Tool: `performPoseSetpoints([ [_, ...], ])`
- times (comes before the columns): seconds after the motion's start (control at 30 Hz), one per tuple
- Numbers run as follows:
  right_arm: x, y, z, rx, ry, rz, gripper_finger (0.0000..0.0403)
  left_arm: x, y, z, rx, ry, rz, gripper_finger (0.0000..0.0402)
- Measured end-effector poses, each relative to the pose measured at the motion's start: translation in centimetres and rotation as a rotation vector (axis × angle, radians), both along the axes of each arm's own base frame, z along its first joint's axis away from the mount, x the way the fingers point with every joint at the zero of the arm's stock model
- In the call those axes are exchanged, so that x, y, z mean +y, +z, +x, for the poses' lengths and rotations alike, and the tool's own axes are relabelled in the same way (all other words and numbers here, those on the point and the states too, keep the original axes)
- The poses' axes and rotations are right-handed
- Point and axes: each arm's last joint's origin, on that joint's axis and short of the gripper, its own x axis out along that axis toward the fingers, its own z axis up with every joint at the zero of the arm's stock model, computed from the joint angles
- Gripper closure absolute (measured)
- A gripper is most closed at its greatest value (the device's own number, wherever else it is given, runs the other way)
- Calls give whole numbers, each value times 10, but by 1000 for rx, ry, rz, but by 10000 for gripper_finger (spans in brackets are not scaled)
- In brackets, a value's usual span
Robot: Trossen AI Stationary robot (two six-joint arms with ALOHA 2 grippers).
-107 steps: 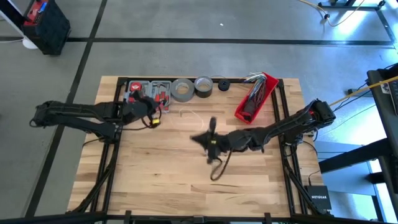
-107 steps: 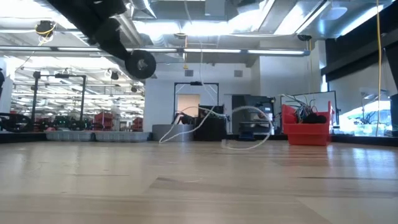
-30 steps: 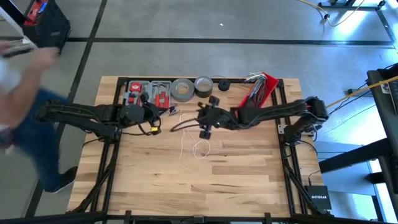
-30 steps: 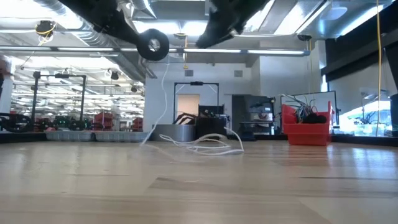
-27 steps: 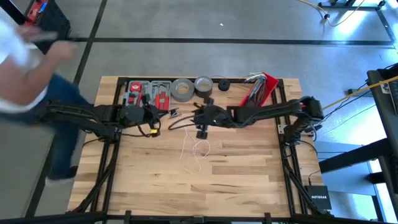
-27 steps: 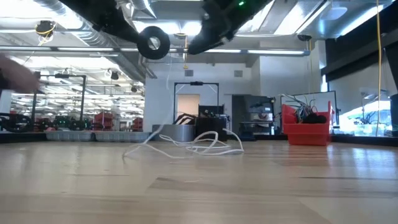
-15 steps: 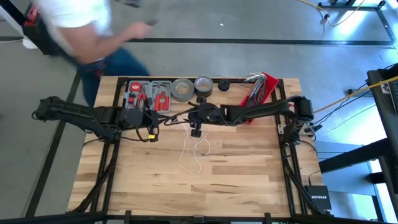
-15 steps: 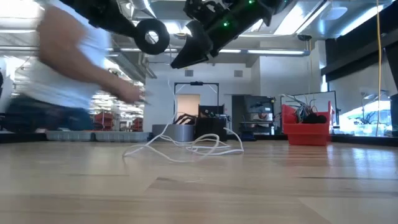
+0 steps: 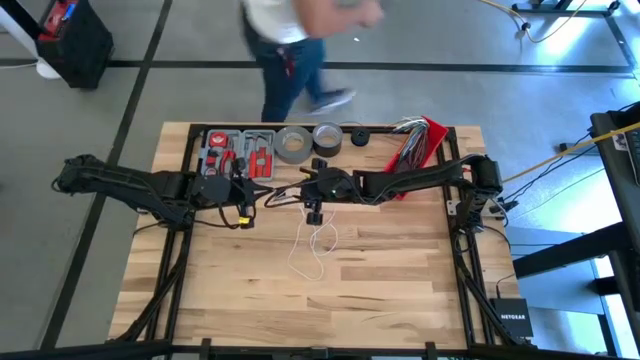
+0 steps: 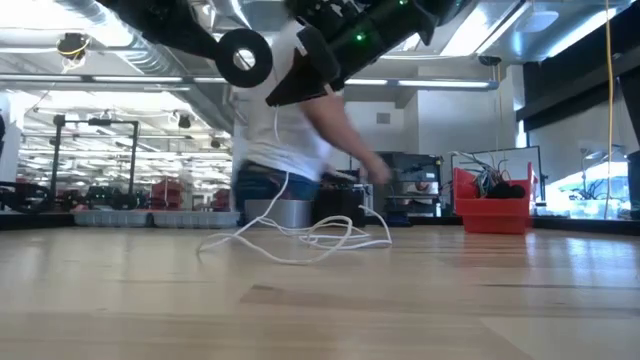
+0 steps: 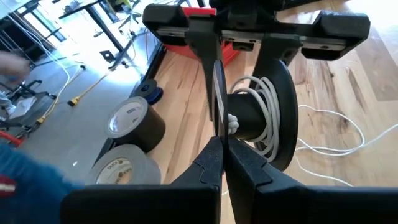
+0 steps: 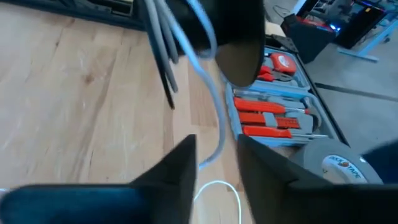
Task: Coil cords
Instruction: Uncoil the white wire from the black spool
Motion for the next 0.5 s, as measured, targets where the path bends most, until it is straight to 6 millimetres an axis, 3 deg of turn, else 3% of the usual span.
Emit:
performPoseSetpoints([
  [0.2,0,0,-1,17,9,-49,390,0,-1,0,9,2,-2,400],
  [0.37,10,16,-7,-22,-53,-102,378,2,-4,-2,37,16,-8,400],
  [0.5,27,28,-8,-85,-16,-107,395,7,-4,-2,29,56,-31,400],
])
